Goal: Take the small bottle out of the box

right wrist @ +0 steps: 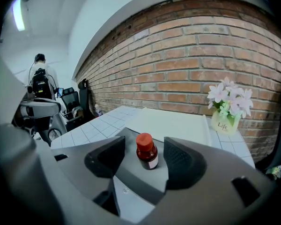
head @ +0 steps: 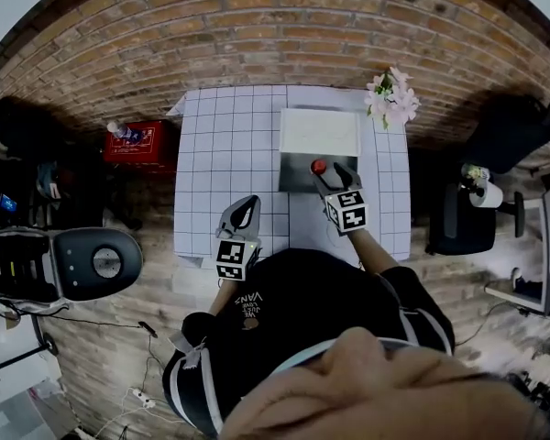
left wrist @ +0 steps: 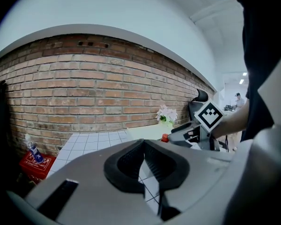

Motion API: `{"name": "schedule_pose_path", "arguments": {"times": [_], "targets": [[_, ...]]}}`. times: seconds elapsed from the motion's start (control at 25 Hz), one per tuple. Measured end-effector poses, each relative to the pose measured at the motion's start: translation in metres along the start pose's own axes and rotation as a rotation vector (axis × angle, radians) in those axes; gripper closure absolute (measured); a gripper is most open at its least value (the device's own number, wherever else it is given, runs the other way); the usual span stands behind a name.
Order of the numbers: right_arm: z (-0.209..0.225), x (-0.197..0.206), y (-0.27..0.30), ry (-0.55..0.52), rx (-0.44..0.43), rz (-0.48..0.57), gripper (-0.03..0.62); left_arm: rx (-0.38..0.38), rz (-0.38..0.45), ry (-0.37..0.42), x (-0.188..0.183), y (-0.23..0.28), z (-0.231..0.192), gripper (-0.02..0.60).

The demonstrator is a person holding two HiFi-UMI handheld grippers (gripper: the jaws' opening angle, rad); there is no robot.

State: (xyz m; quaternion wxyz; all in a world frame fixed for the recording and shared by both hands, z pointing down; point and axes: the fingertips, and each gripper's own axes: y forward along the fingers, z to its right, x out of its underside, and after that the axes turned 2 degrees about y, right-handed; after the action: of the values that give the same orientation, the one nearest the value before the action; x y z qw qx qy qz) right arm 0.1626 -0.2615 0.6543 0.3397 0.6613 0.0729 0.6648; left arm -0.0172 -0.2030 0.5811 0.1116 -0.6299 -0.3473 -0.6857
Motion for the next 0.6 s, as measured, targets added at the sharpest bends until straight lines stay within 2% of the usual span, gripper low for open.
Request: {"name": "schedule_pose_path", "arguments": {"times": [0.36, 0.6], "targets": [[0.0, 0.021, 0.038, -0.094, -0.046, -0.157, 0.338, -0.097, -0.014, -0.059, 0.013, -0.016, -0.008, 0.571], [0.005, 0.03, 0.053, -0.134, -0.056, -0.224, 0.338, -0.147, -0.03, -0.084, 0.024, -0.028, -0.013, 0.571]]}}
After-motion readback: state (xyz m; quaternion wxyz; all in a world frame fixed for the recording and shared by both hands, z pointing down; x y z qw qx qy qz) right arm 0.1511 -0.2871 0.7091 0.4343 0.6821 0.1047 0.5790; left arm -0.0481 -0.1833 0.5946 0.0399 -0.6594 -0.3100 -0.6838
